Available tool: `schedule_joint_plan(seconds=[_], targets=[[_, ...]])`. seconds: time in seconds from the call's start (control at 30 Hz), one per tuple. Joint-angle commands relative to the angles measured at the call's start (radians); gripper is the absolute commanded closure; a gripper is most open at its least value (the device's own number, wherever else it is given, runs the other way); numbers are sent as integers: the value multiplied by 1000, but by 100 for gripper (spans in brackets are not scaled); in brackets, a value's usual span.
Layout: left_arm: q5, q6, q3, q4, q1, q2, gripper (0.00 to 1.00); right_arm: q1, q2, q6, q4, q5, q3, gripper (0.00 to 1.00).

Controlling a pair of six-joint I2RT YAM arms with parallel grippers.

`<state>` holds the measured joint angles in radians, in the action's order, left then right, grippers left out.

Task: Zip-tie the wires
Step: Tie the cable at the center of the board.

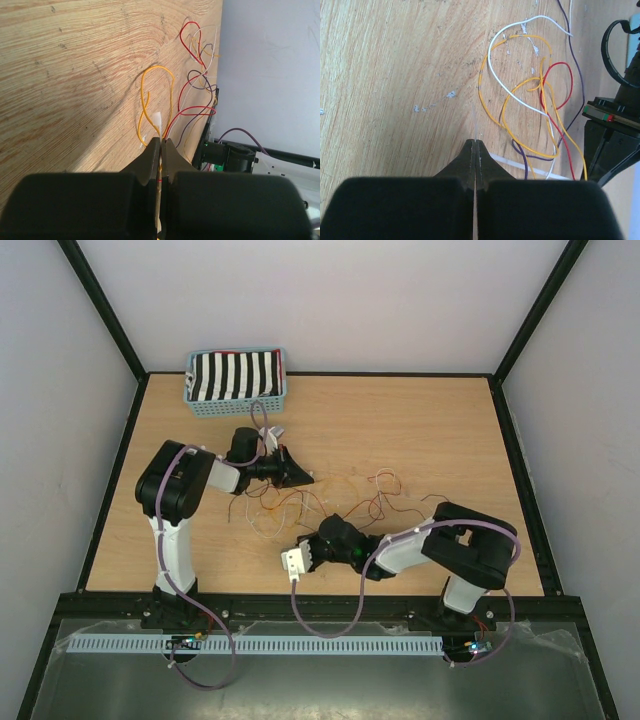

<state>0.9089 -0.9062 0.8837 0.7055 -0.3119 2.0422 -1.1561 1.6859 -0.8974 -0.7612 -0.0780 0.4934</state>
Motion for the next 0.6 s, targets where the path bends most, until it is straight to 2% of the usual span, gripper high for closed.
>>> schedule_joint_plan(seconds=[0.0,0.37,0.57], targets=[[16,28,14,20,-1,-35,100,35,-34,134,89,-160,29,100],[17,38,11,21,-4,-46,100,89,-46,318,38,-209,42,100],[9,74,-15,21,-10,-76,100,136,-58,534,35,-244,58,100]])
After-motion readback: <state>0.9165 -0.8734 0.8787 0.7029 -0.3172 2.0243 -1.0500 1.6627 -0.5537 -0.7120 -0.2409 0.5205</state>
